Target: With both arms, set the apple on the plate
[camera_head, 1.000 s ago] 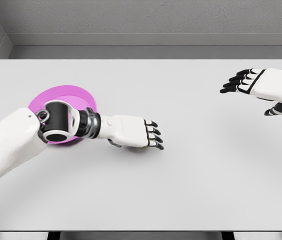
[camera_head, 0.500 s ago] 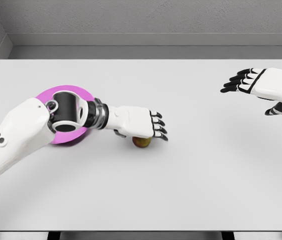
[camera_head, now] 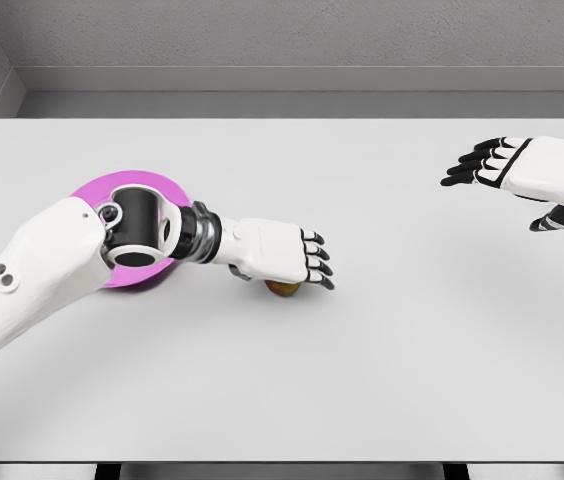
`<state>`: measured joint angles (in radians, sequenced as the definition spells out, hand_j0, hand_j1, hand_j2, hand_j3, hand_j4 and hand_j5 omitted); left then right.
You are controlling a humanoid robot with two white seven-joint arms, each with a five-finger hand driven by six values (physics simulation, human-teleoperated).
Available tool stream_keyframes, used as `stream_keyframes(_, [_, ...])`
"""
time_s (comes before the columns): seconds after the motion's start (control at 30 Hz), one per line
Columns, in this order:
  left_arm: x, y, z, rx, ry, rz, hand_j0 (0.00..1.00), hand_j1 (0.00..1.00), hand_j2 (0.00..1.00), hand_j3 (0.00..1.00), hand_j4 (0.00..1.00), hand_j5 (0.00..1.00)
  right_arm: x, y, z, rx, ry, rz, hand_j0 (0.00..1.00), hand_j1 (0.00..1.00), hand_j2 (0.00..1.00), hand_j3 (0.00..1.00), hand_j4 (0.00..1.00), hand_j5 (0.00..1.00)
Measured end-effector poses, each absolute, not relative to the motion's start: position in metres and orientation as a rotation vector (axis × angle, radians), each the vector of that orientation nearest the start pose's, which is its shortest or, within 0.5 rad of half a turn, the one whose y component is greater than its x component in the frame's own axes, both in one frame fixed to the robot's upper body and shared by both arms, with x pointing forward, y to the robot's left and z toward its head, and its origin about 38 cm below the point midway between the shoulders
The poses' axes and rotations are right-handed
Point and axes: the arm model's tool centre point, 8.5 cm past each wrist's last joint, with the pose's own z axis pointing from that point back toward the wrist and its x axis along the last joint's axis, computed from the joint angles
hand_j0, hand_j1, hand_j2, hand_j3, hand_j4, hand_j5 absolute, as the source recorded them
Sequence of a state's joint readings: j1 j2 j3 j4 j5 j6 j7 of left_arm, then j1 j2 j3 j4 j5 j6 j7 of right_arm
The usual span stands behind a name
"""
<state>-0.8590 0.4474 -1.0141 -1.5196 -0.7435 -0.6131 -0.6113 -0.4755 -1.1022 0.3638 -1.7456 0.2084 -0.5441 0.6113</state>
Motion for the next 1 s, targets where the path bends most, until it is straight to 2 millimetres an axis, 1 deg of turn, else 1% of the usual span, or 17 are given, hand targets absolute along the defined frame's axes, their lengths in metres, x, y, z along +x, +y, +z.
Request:
stream_keyframes(0.13, [0.408, 0.085, 0.174, -0.325, 1.370, 2.830, 0.82, 0.82, 0.82, 0.82, 0.82, 0.82, 0.375, -0.349, 0.301, -0.507, -1.393, 2.122, 1.00, 1.00, 1.00, 1.00, 1.00, 1.00])
stream_keyframes(0.27, [0.409, 0.087, 0.173, -0.345, 1.342, 2.833, 0.76, 0.76, 0.76, 0.76, 0.76, 0.76, 0.375, -0.348, 0.300, -0.507, -1.394, 2.122, 1.00, 1.00, 1.00, 1.00, 1.00, 1.00])
stream_keyframes(0.4, [0.409, 0.088, 0.167, -0.336, 1.316, 2.847, 0.75, 0.75, 0.75, 0.75, 0.75, 0.75, 0.375, -0.348, 0.301, -0.507, -1.394, 2.122, 1.00, 1.00, 1.00, 1.00, 1.00, 1.00])
stream_keyframes(0.47, [0.408, 0.088, 0.165, -0.333, 1.309, 2.851, 0.73, 0.73, 0.73, 0.73, 0.73, 0.73, 0.375, -0.348, 0.301, -0.507, -1.394, 2.122, 1.00, 1.00, 1.00, 1.00, 1.00, 1.00])
stream_keyframes(0.53, [0.408, 0.088, 0.164, -0.332, 1.306, 2.853, 0.66, 0.66, 0.66, 0.66, 0.66, 0.66, 0.375, -0.348, 0.300, -0.505, -1.393, 2.122, 1.00, 1.00, 1.00, 1.00, 1.00, 1.00])
stream_keyframes(0.57, [0.408, 0.088, 0.164, -0.332, 1.306, 2.854, 0.64, 0.64, 0.64, 0.64, 0.64, 0.64, 0.375, -0.348, 0.300, -0.505, -1.393, 2.121, 1.00, 1.00, 1.00, 1.00, 1.00, 1.00])
stream_keyframes(0.63, [0.408, 0.088, 0.163, -0.331, 1.306, 2.855, 0.52, 0.52, 0.52, 0.52, 0.52, 0.52, 0.375, -0.348, 0.300, -0.505, -1.393, 2.122, 1.00, 1.00, 1.00, 1.00, 1.00, 1.00])
stream_keyframes(0.67, [0.408, 0.088, 0.163, -0.331, 1.307, 2.855, 0.47, 0.47, 0.47, 0.47, 0.47, 0.47, 0.375, -0.348, 0.300, -0.504, -1.393, 2.122, 1.00, 1.00, 1.00, 1.00, 1.00, 1.00])
stream_keyframes(0.8, [0.409, 0.089, 0.163, -0.331, 1.306, 2.856, 0.40, 0.40, 0.40, 0.40, 0.40, 0.40, 0.375, -0.348, 0.300, -0.503, -1.393, 2.123, 1.00, 1.00, 1.00, 1.00, 1.00, 1.00])
stream_keyframes(0.93, [0.409, 0.089, 0.164, -0.333, 1.308, 2.858, 0.28, 0.28, 0.28, 0.28, 0.28, 0.28, 0.374, -0.348, 0.299, -0.501, -1.392, 2.123, 1.00, 1.00, 1.00, 1.00, 1.00, 1.00])
stream_keyframes(1.0, [0.409, 0.089, 0.164, -0.332, 1.310, 2.858, 0.27, 0.27, 0.27, 0.27, 0.27, 0.27, 0.374, -0.348, 0.299, -0.501, -1.392, 2.123, 1.00, 1.00, 1.00, 1.00, 1.00, 1.00])
